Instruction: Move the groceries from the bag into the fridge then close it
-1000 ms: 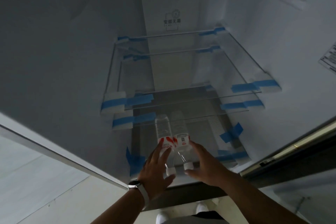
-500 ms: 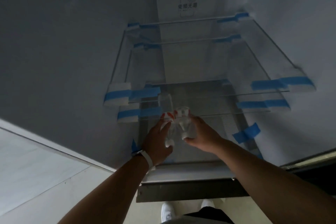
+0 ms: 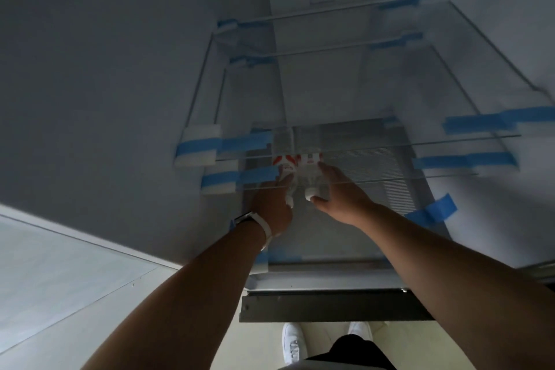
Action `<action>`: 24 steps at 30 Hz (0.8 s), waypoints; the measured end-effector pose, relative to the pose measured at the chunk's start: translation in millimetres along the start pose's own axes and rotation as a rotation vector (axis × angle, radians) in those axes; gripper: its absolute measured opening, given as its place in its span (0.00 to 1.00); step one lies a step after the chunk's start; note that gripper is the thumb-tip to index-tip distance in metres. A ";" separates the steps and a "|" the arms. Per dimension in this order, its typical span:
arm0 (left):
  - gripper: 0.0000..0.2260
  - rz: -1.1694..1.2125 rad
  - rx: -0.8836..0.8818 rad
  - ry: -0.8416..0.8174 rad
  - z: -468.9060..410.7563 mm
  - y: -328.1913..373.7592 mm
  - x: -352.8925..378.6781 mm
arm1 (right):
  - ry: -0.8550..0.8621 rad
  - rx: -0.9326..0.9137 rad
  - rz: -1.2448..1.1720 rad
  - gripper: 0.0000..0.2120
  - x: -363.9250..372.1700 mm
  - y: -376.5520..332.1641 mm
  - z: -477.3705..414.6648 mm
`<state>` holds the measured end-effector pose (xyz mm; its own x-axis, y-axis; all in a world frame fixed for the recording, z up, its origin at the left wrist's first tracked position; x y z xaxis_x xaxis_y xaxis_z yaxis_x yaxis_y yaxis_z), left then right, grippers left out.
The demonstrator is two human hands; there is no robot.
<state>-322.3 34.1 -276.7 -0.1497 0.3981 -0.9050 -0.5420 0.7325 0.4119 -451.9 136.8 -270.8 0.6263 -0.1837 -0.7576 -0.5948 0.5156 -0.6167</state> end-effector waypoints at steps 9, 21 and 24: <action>0.31 0.053 -0.030 0.047 15.4 13.2 -14.0 | 0.055 -0.039 0.083 0.31 -15.0 -4.2 19.8; 0.24 -0.005 0.233 0.198 83.9 59.1 -46.1 | 0.110 -0.121 0.396 0.27 -40.8 -42.2 104.0; 0.23 -0.028 0.283 0.183 108.1 67.2 -51.4 | 0.124 -0.154 0.429 0.26 -43.8 -56.8 125.5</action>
<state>-261.6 122.6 -191.0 -0.2980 0.2888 -0.9098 -0.3004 0.8764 0.3765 -382.3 220.6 -175.7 0.2485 -0.0844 -0.9650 -0.8603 0.4385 -0.2599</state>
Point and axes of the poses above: each hand's wrist, its own z-axis away from the middle knuckle, its own x-axis out of the palm, y = z × x, the point moved 8 cm from there along -z, towards the middle knuckle, and after that the axes turned 5 degrees about x, right-handed, at the moved point
